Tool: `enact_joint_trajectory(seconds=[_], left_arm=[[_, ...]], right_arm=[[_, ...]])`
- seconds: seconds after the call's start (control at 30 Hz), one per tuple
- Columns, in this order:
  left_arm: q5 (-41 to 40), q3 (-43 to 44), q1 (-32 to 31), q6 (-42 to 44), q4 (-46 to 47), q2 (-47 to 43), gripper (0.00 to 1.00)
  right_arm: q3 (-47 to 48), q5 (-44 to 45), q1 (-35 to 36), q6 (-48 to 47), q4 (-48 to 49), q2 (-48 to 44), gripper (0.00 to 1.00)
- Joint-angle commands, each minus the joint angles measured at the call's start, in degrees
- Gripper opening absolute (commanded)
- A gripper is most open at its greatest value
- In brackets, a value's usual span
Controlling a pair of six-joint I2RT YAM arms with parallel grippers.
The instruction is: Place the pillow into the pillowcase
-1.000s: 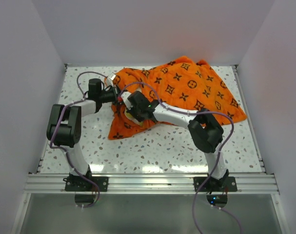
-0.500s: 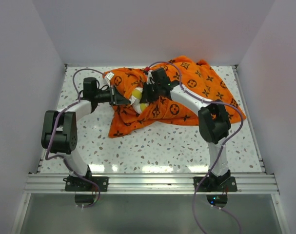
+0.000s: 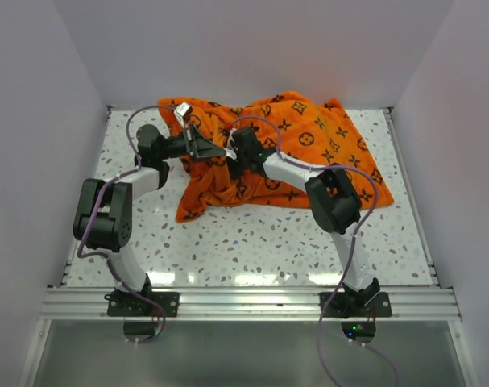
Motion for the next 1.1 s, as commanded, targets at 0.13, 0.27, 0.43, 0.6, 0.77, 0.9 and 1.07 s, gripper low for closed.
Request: enact_joint_trajectory(seconds=[0.13,0.27,0.43,0.6,0.77,0.9,1.07], left_arm=[[6.5,7.1,-2.7,-13.8,21.1,1.7,0.0],[3.8,5.8,-1.5,-10.4,18.1,2.9,0.0],[-3.5,15.8,-0.4,33.4,-28.2,1.3,0.0],[-21.5,30.4,-0.1,62.2,-75.7,6.9,0.15],[-28.7,27.4,0.7,68.3,-80.8,6.9,0.22],[-28.9,21.7,0.7,70.6,-81.4,4.1,0.19],[-8.2,12.3,1.7,68.2,-68.0,-2.2,0.0]], right_arm=[[-6.3,-7.1,-0.9,7.3,10.0,-1.0,0.0],[-7.3,-15.7,-1.7,5.3,7.5,-5.1,0.09],[-7.0,-16.0,-1.7,-7.3,-6.8,-11.2,0.56],[-2.7,-0.9,-1.9,-21.6,-26.1,-16.7,0.61],[2.2,6.3,-1.9,-29.6,-39.1,-18.0,0.64],[3.0,12.7,-2.1,-34.5,-41.1,-18.3,0.66],[2.6,13.5,-2.3,-33.3,-35.9,-18.1,0.61]])
